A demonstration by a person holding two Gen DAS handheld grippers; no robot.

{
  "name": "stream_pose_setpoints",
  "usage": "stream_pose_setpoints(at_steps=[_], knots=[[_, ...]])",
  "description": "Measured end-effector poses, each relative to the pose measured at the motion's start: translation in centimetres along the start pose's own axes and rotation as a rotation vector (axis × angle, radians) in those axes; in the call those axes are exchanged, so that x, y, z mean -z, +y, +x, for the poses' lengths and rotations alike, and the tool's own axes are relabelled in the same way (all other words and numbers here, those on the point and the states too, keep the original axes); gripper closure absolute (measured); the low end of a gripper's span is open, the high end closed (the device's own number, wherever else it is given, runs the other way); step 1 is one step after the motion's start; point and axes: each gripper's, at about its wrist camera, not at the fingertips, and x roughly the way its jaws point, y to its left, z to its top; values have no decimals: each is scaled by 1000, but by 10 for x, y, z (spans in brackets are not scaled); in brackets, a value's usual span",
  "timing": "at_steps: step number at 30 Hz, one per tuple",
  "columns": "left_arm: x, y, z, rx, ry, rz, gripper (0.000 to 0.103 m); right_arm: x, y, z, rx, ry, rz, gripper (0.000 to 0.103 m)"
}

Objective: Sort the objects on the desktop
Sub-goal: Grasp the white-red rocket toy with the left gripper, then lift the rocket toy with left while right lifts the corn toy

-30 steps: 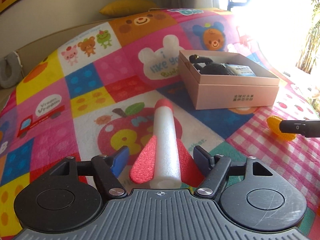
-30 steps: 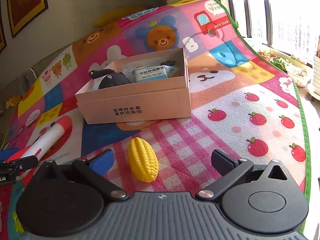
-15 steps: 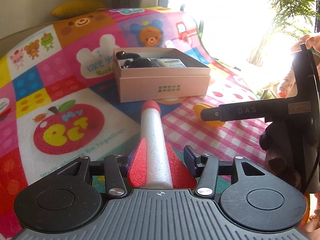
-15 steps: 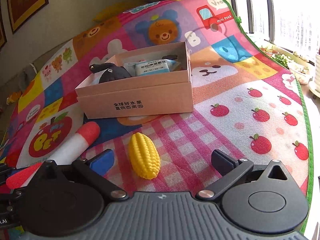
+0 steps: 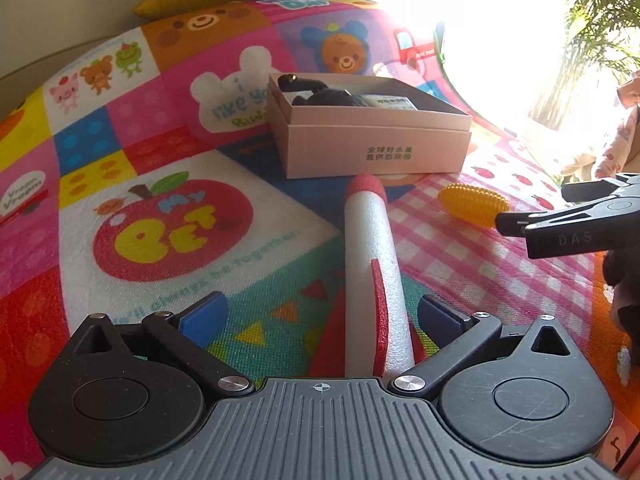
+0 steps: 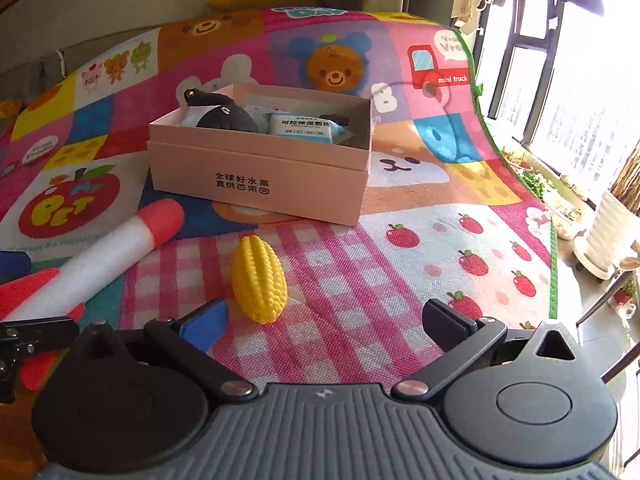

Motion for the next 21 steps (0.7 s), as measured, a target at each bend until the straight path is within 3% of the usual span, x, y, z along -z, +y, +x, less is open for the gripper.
stream_pose_setpoints(at_steps=[3,5,10,11,15,21], knots=[[0,-3,1,-17,3,18,0,-1,-7,2,158,-24,0,0],[1,-4,1,-19,2,19,0,-1,-11,0,189,-46,-1,0],[1,-4,0,-18,-2,16,0,-1,-13,-10,-14,-62,46,1],[1,-4,0,-18,-2,15,0,-2,-8,-12,-43,-72,25,5],[1,-3,0,-17,-2,15,0,-6,10,-5,-101,-75,-72,10],[1,-2,0,-10,-5,8,0,-16,9,27,-195,11,-52,10]])
